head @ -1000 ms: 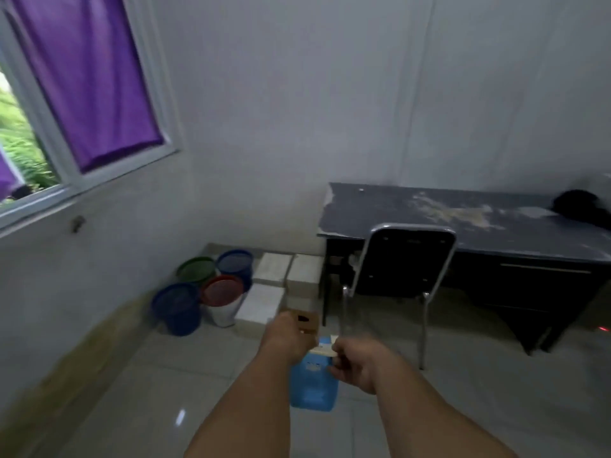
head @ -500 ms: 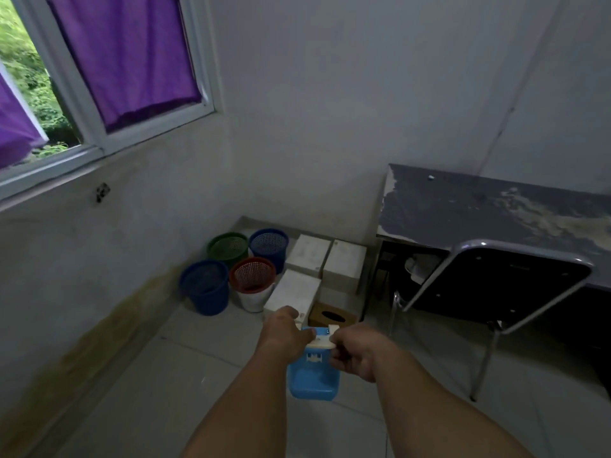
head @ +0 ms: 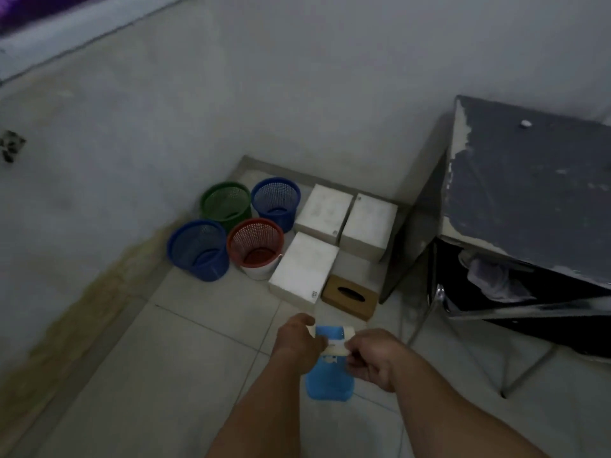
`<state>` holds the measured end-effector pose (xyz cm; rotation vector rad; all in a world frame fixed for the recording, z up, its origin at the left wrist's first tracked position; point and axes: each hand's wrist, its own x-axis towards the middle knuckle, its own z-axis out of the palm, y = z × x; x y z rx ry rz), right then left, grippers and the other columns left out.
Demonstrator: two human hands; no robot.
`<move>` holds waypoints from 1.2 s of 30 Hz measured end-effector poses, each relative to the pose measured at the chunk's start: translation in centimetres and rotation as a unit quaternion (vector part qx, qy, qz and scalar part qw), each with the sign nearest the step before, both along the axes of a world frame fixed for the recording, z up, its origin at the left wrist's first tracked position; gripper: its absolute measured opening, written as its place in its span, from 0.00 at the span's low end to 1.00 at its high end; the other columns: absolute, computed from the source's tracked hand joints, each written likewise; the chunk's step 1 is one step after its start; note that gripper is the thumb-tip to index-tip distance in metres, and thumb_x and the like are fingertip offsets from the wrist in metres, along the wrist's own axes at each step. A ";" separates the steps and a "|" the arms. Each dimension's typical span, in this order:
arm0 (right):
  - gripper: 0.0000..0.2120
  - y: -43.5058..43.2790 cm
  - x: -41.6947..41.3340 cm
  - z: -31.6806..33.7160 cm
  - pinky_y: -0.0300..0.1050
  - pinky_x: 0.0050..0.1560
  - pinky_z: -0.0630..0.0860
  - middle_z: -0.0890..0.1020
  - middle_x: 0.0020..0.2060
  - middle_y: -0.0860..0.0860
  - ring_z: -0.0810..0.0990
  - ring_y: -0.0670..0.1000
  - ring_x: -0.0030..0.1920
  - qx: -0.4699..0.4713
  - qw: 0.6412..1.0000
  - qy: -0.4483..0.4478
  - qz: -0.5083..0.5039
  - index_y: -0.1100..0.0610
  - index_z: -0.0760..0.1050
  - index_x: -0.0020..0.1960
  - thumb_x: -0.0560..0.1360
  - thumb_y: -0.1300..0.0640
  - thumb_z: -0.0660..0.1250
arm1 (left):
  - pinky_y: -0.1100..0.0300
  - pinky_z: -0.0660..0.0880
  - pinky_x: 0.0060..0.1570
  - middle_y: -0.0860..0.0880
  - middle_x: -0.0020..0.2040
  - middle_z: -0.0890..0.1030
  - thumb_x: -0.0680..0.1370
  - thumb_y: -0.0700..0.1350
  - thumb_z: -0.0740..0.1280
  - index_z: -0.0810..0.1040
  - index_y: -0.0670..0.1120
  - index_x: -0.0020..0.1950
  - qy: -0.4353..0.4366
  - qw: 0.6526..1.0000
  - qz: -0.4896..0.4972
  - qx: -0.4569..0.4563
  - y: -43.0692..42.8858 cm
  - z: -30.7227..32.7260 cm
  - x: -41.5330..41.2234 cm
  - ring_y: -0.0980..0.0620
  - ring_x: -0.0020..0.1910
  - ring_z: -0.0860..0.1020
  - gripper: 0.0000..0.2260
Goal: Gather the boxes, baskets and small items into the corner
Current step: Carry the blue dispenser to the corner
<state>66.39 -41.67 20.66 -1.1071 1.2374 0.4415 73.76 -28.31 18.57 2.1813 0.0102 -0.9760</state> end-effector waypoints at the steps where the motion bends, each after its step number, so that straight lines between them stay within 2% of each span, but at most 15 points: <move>1: 0.06 -0.3 1.1 -1.5 0.44 0.32 0.80 0.77 0.33 0.57 0.75 0.50 0.30 0.008 1.000 0.010 -0.012 0.64 0.76 0.51 0.79 0.69 0.61 | 0.63 0.75 0.48 0.47 0.62 0.76 0.75 0.47 0.73 0.74 0.50 0.66 0.010 1.000 -0.010 0.001 -0.6 -1.6 1.4 0.53 0.51 0.76 0.20; 4: 0.07 -1.7 4.4 -6.5 0.47 0.37 0.80 0.78 0.34 0.57 0.75 0.51 0.31 0.015 0.999 0.034 -0.025 0.62 0.78 0.52 0.79 0.68 0.61 | 0.64 0.74 0.47 0.49 0.61 0.76 0.75 0.44 0.72 0.74 0.50 0.65 0.032 0.999 -0.035 -0.006 -2.4 -6.8 4.9 0.54 0.51 0.75 0.19; 7: 0.08 -2.9 7.1 -12.6 0.47 0.36 0.79 0.78 0.34 0.57 0.75 0.51 0.31 -0.002 0.998 0.057 -0.032 0.57 0.77 0.49 0.79 0.67 0.62 | 0.61 0.76 0.53 0.48 0.63 0.74 0.75 0.43 0.71 0.75 0.50 0.64 0.061 0.997 -0.049 -0.001 -3.9 -12.8 7.2 0.52 0.55 0.77 0.18; 9: 0.10 -3.8 8.3 -17.7 0.45 0.34 0.78 0.79 0.37 0.57 0.77 0.52 0.33 -0.003 0.997 0.066 -0.042 0.54 0.76 0.48 0.79 0.67 0.62 | 0.62 0.74 0.57 0.48 0.66 0.73 0.75 0.44 0.71 0.76 0.50 0.64 0.067 0.995 -0.072 0.003 -4.7 -17.7 8.5 0.51 0.60 0.75 0.18; 11: 0.10 -4.6 9.4 -23.3 0.44 0.33 0.77 0.80 0.41 0.58 0.78 0.52 0.35 -0.006 0.996 0.077 -0.047 0.52 0.75 0.49 0.78 0.67 0.63 | 0.67 0.70 0.55 0.47 0.66 0.71 0.76 0.44 0.71 0.75 0.50 0.66 0.068 0.993 -0.099 0.011 -5.7 -22.9 9.7 0.51 0.63 0.74 0.18; 14: 0.11 -5.4 10.9 -30.8 0.43 0.31 0.76 0.80 0.44 0.58 0.77 0.51 0.35 0.002 0.995 0.095 -0.029 0.51 0.74 0.54 0.78 0.66 0.64 | 0.66 0.69 0.56 0.46 0.66 0.69 0.76 0.44 0.71 0.75 0.50 0.65 0.062 0.989 -0.128 0.029 -6.6 -29.8 11.2 0.49 0.64 0.73 0.18; 17: 0.13 -6.3 11.5 -37.0 0.42 0.32 0.77 0.81 0.45 0.57 0.79 0.51 0.37 -0.010 0.995 0.097 -0.019 0.46 0.73 0.50 0.78 0.65 0.65 | 0.67 0.67 0.57 0.47 0.66 0.69 0.76 0.44 0.71 0.74 0.51 0.66 0.054 0.984 -0.168 0.032 -7.3 -36.1 12.3 0.50 0.63 0.73 0.19; 19: 0.12 -6.9 11.7 -40.5 0.43 0.35 0.78 0.82 0.46 0.56 0.79 0.51 0.38 -0.017 0.994 0.103 -0.017 0.45 0.73 0.49 0.78 0.63 0.65 | 0.63 0.68 0.61 0.47 0.67 0.69 0.76 0.45 0.71 0.74 0.51 0.67 0.047 0.979 -0.194 0.028 -8.0 -39.7 12.9 0.49 0.63 0.73 0.19; 21: 0.13 -7.7 11.8 -43.6 0.43 0.36 0.77 0.82 0.47 0.55 0.80 0.51 0.39 -0.019 0.994 0.111 -0.014 0.45 0.72 0.52 0.78 0.63 0.66 | 0.55 0.71 0.65 0.46 0.67 0.68 0.76 0.45 0.71 0.75 0.52 0.66 0.043 0.977 -0.208 0.023 -8.9 -42.8 13.1 0.47 0.63 0.73 0.18; 23: 0.15 -8.6 11.9 -46.3 0.43 0.37 0.77 0.82 0.48 0.55 0.80 0.50 0.39 -0.020 0.993 0.115 -0.014 0.45 0.71 0.57 0.78 0.63 0.66 | 0.50 0.72 0.64 0.45 0.67 0.68 0.76 0.44 0.70 0.75 0.51 0.65 0.038 0.974 -0.221 0.019 -9.8 -45.4 13.2 0.45 0.63 0.73 0.17; 29: 0.22 -10.5 12.1 -51.6 0.40 0.34 0.77 0.82 0.46 0.53 0.79 0.49 0.37 -0.023 0.993 0.110 -0.018 0.49 0.69 0.69 0.78 0.63 0.67 | 0.50 0.73 0.64 0.43 0.68 0.66 0.77 0.44 0.69 0.75 0.49 0.64 0.010 0.964 -0.264 0.015 -11.7 -50.8 13.9 0.43 0.63 0.72 0.16; 33: 0.23 -11.1 12.2 -53.6 0.42 0.35 0.76 0.81 0.48 0.54 0.79 0.48 0.36 -0.037 0.993 0.108 -0.010 0.50 0.69 0.70 0.78 0.63 0.67 | 0.48 0.74 0.63 0.43 0.69 0.66 0.77 0.43 0.69 0.75 0.50 0.62 0.005 0.963 -0.269 0.014 -12.7 -52.4 14.1 0.43 0.63 0.72 0.14; 36: 0.24 -11.2 11.9 -54.6 0.44 0.37 0.77 0.82 0.49 0.55 0.80 0.50 0.37 -0.055 0.992 0.113 0.009 0.49 0.68 0.71 0.77 0.62 0.67 | 0.51 0.72 0.65 0.44 0.72 0.64 0.77 0.44 0.69 0.74 0.51 0.65 0.006 0.957 -0.289 0.025 -12.6 -53.0 13.9 0.43 0.64 0.73 0.16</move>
